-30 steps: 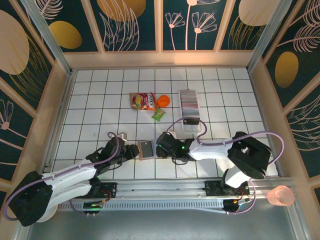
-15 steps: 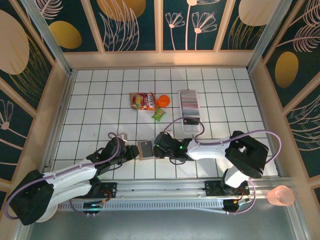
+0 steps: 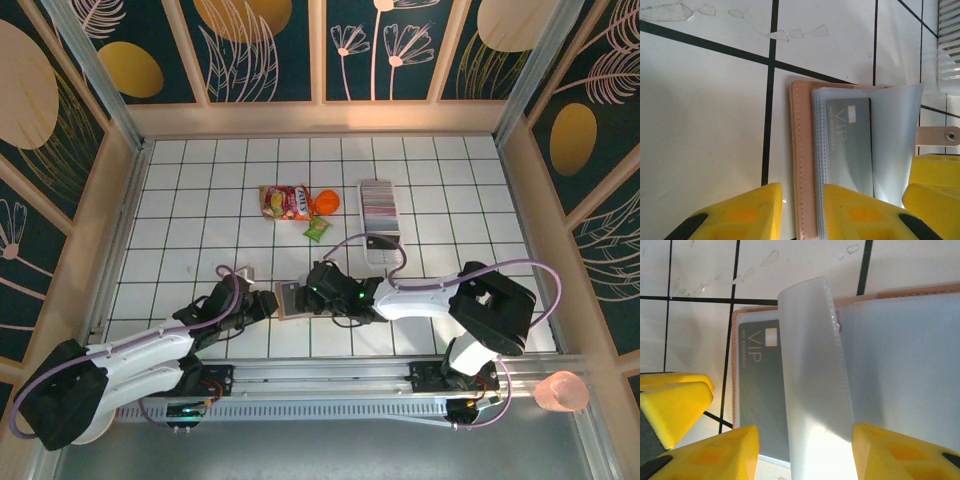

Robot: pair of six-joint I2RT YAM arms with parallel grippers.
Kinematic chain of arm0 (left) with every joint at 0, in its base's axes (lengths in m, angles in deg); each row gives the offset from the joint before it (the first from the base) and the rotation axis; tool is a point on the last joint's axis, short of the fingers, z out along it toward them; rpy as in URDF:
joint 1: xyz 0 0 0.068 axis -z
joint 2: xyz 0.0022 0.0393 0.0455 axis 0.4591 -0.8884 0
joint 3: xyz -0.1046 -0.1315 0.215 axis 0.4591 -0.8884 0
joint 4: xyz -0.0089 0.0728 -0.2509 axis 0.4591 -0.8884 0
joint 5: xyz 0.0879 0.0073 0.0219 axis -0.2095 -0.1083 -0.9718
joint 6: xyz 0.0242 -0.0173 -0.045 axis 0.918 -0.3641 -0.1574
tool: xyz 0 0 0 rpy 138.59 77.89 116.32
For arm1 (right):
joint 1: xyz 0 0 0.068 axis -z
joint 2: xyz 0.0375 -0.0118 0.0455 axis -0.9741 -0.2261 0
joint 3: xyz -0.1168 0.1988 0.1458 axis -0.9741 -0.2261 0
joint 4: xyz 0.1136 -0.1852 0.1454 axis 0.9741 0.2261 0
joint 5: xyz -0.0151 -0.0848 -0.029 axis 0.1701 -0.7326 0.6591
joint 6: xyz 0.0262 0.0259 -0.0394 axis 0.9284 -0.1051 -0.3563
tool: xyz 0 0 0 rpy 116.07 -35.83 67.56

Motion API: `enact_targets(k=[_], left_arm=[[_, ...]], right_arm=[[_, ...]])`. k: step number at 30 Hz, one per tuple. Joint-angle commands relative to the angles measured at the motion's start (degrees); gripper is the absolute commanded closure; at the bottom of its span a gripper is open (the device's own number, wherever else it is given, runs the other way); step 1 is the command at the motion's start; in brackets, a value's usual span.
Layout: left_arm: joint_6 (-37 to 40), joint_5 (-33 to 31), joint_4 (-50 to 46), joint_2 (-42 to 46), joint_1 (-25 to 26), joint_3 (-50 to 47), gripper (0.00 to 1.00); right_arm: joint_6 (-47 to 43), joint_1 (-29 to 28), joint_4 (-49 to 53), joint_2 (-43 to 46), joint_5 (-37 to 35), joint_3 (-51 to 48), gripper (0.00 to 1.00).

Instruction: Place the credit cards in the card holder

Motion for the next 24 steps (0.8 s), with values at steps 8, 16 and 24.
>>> enact_targets(k=[8,16,24], left_arm=[[-1.6,-0.24,1.33,1.04,0.01,-1.39,0.74],[-2.51,-4.66,-4.17,6.44,0.04,-0.93,0.82],[-4.57,-11.8,-14.23,16.06,0.1,-0.16,0.85]], right_arm=[[1.19,-0.55,-6.23,0.21,1.47,-0.33,0.48],[1.38,-0.49,-11.86,-3.38,5.08,0.57,0.48],[-0.37,-0.68,-19.67,-6.38,9.55,2.24,0.48]])
